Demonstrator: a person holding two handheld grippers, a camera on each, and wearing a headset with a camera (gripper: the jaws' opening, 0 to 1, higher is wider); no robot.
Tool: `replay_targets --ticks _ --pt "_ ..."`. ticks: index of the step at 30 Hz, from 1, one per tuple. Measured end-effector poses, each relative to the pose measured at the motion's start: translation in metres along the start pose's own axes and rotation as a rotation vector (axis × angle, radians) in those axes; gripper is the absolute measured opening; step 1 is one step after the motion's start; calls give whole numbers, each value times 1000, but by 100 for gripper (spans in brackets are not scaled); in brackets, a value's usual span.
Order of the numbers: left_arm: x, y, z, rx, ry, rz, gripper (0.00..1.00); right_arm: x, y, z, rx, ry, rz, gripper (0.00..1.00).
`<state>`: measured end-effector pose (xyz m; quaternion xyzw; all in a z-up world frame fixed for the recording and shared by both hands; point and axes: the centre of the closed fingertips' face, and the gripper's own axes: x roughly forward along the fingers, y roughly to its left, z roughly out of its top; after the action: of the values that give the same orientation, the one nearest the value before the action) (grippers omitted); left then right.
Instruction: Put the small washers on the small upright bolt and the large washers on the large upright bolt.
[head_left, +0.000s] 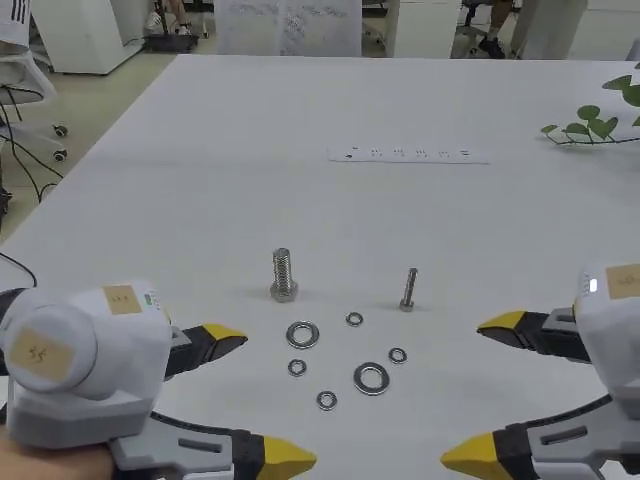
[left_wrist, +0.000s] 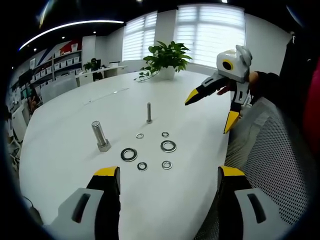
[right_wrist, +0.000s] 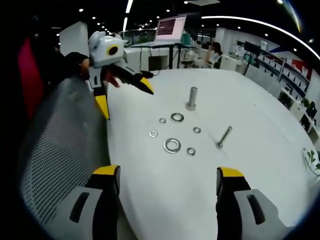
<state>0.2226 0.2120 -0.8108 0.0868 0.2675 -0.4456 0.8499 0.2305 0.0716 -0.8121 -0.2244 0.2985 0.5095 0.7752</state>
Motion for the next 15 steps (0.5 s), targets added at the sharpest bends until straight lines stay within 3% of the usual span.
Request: replay_targets --ticks 15 --pt "-1 1 0 3 -2 7 78 1 -1 -3 -12 16 1 78"
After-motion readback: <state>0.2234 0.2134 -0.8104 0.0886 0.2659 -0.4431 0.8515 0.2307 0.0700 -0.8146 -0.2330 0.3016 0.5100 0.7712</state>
